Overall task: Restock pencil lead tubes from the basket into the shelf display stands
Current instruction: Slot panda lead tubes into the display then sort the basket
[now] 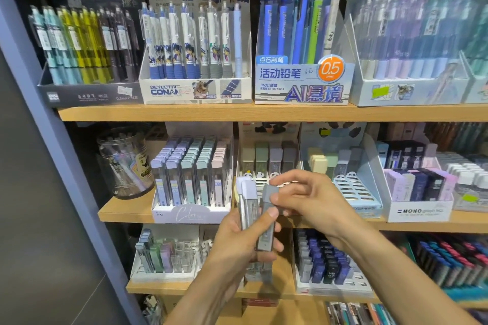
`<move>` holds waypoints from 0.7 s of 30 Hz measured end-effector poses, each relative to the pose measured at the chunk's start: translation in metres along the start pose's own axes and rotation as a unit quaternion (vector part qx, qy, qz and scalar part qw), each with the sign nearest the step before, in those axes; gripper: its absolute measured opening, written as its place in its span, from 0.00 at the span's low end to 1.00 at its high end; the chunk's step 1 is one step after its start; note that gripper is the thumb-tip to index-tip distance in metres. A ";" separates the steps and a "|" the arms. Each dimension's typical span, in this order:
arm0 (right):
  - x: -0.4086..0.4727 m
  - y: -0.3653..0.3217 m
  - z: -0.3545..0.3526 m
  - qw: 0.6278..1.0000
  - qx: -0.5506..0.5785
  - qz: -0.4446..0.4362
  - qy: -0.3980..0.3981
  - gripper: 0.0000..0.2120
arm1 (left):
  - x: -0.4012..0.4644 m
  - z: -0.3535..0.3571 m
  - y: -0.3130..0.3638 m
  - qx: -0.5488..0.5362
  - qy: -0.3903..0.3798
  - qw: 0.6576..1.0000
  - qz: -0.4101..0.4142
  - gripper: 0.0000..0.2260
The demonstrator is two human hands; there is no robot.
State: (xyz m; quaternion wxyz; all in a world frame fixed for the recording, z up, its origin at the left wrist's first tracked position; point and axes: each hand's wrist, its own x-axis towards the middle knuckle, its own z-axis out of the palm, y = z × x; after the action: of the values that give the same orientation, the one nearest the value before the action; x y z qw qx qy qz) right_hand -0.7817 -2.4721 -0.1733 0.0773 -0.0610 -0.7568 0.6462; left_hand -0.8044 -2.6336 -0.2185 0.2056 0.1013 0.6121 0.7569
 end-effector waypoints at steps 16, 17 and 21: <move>-0.002 0.010 -0.011 0.995 0.063 -0.056 0.055 0.12 | -0.002 0.002 0.002 -0.132 -0.059 0.989 -0.025 0.13; -0.003 0.010 -0.011 0.995 0.062 -0.056 0.055 0.12 | -0.002 0.002 0.002 -0.130 -0.057 0.990 -0.021 0.13; -0.006 0.011 -0.011 0.995 0.051 -0.058 0.060 0.16 | -0.001 0.002 0.000 -0.126 -0.045 0.991 -0.007 0.12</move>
State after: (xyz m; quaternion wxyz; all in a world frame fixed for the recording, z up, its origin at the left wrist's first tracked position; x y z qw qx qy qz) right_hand -0.7737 -2.4606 -0.1823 0.1628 -0.0518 -0.7188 0.6739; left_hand -0.8027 -2.6320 -0.2178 0.2489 0.1045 0.5027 0.8212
